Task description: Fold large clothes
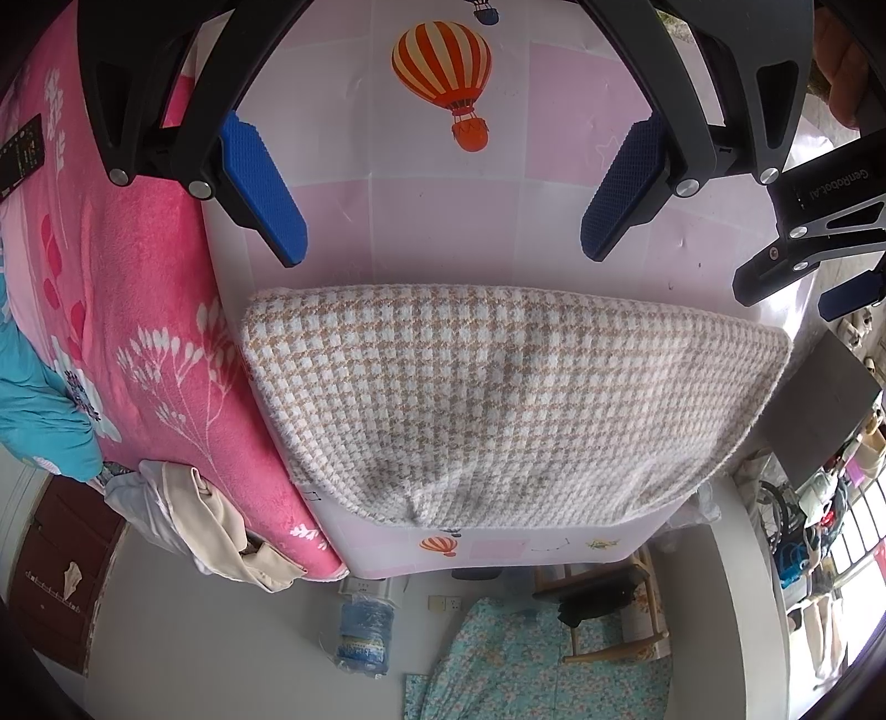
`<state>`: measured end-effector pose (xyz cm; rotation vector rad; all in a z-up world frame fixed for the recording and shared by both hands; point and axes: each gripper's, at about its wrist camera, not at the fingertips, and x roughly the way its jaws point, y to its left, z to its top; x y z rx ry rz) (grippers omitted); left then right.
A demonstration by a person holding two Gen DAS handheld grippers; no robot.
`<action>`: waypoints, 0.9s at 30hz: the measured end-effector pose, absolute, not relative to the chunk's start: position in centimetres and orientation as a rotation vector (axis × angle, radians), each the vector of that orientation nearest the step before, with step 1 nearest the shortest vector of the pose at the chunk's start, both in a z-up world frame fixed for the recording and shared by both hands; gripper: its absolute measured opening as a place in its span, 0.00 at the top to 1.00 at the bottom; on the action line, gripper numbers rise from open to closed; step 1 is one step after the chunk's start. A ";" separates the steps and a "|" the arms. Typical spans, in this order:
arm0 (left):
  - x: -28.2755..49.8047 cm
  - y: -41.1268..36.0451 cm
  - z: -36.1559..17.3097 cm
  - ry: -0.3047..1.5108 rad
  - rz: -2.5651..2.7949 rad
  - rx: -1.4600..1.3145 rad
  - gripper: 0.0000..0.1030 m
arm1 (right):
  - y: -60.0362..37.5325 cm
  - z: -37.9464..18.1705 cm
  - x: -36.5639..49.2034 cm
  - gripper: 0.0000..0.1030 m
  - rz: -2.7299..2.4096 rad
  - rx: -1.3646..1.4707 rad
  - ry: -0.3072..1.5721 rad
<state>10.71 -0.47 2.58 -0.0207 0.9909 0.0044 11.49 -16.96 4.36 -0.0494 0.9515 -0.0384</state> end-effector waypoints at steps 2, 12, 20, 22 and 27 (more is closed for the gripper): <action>10.7 -0.4 2.6 0.991 0.005 -0.021 0.08 | -17.0 4.4 11.5 0.06 -0.038 -0.048 0.952; 10.6 -0.5 2.4 0.993 0.007 -0.020 0.08 | -17.0 4.4 11.5 0.06 -0.040 -0.050 0.953; 10.6 -0.6 2.3 0.993 0.007 -0.020 0.08 | -17.0 4.3 11.5 0.06 -0.039 -0.048 0.953; 10.6 -0.6 2.3 0.993 0.008 -0.020 0.08 | -17.0 4.3 11.5 0.06 -0.039 -0.049 0.953; 10.6 -0.7 2.3 0.993 0.007 -0.020 0.08 | -17.1 4.3 11.4 0.06 -0.039 -0.049 0.952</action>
